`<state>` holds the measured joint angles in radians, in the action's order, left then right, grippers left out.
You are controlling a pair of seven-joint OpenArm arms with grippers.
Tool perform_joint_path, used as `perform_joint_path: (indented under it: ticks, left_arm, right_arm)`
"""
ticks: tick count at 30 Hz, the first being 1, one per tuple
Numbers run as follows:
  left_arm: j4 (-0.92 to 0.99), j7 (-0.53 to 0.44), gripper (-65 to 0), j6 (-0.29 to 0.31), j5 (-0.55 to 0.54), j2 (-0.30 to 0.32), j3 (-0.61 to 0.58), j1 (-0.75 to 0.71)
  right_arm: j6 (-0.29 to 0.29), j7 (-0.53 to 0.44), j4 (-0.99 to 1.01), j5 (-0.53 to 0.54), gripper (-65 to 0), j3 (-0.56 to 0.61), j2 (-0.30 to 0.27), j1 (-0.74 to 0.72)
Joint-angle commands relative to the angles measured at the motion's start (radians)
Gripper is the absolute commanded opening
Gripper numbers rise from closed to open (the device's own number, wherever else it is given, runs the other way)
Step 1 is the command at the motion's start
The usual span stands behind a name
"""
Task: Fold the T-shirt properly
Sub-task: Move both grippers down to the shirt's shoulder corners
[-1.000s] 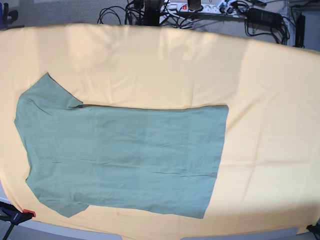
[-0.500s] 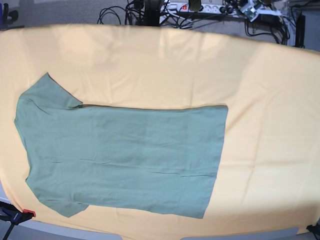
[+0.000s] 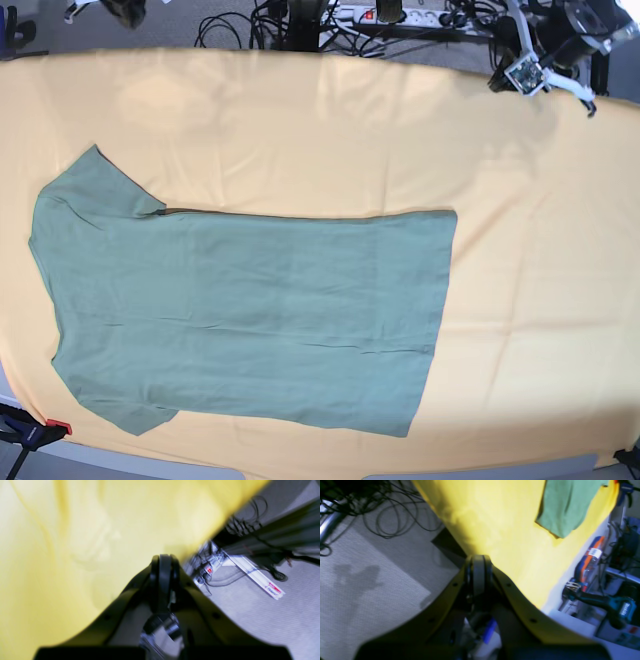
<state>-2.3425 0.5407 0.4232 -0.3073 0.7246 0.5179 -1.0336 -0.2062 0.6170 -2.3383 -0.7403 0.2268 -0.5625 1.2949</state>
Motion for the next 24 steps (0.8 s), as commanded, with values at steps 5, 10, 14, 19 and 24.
perform_joint_path:
  ticks: [5, 10, 14, 19, 24]
  left_arm:
    - [-0.014, -0.027, -65.0, -0.011, 0.013, 0.068, 0.008, 0.100]
    - [0.003, -0.124, -65.0, -0.010, 0.010, 0.127, 0.002, 0.225]
    - [0.045, -0.158, -65.0, 0.024, 0.010, 0.179, -0.048, 0.297]
    - [0.174, -0.297, -65.0, 0.027, 0.128, 0.254, -0.253, 0.406]
    - [0.335, -0.410, -53.5, 0.021, 0.297, 0.331, -0.536, 0.621]
  right_arm:
    - [-0.015, -0.045, -0.018, -0.016, -65.0, -0.159, -0.003, -0.028]
    - [0.021, -0.151, -0.018, 0.087, -65.0, -0.278, -0.003, -0.151]
    - [0.150, -0.227, -0.018, 0.253, -65.0, -0.346, -0.003, -0.268]
    - [0.213, -0.248, -0.018, 0.429, -65.0, -0.371, -0.002, -0.418]
    - [0.256, -0.293, -0.018, 0.454, -65.0, -0.371, 0.003, -0.459]
